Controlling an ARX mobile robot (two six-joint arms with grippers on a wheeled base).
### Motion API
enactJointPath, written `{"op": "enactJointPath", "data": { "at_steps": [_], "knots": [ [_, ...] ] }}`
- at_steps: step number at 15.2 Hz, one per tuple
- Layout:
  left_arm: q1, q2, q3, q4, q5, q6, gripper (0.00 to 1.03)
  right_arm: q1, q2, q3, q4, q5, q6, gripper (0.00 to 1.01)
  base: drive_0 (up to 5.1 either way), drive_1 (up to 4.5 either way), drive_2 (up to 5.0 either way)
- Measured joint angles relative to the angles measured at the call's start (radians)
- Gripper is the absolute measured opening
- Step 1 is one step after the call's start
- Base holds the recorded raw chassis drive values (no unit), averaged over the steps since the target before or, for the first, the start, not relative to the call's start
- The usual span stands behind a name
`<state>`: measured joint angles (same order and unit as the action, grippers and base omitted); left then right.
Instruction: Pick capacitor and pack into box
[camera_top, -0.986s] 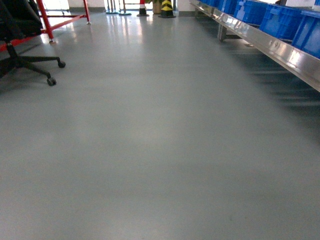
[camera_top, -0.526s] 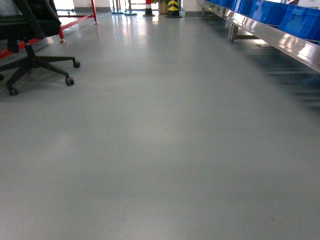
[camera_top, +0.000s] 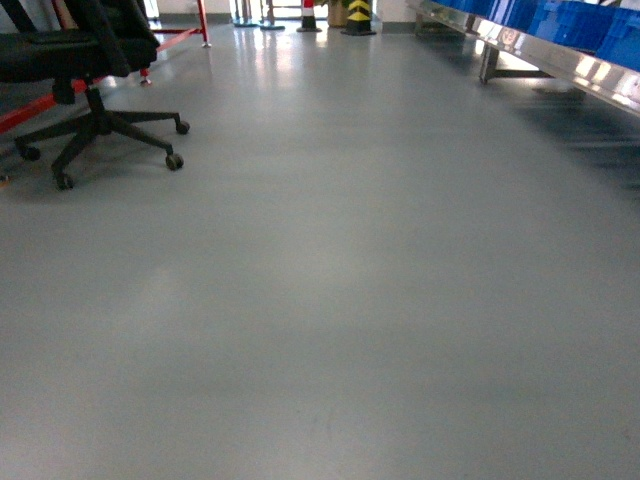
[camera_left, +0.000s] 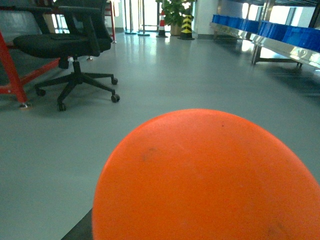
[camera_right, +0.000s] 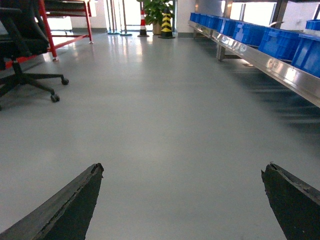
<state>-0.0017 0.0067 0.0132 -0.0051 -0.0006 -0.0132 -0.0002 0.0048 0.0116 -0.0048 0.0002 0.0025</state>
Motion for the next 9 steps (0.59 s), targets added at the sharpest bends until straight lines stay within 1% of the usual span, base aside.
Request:
{"op": "enactJointPath", "data": {
  "at_steps": [4, 9],
  "knots": [
    [0.0, 0.0, 0.0, 0.002, 0.0, 0.0, 0.44, 0.0, 0.0, 0.0, -0.002, 0.0, 0.0, 0.98, 0.0, 0.0, 0.0],
    [0.0, 0.0, 0.0, -0.003, -0.002, 0.0, 0.44, 0.0, 0.0, 0.0, 0.003, 0.0, 0.0, 0.98, -5.0, 2.48, 2.5]
  ]
}}
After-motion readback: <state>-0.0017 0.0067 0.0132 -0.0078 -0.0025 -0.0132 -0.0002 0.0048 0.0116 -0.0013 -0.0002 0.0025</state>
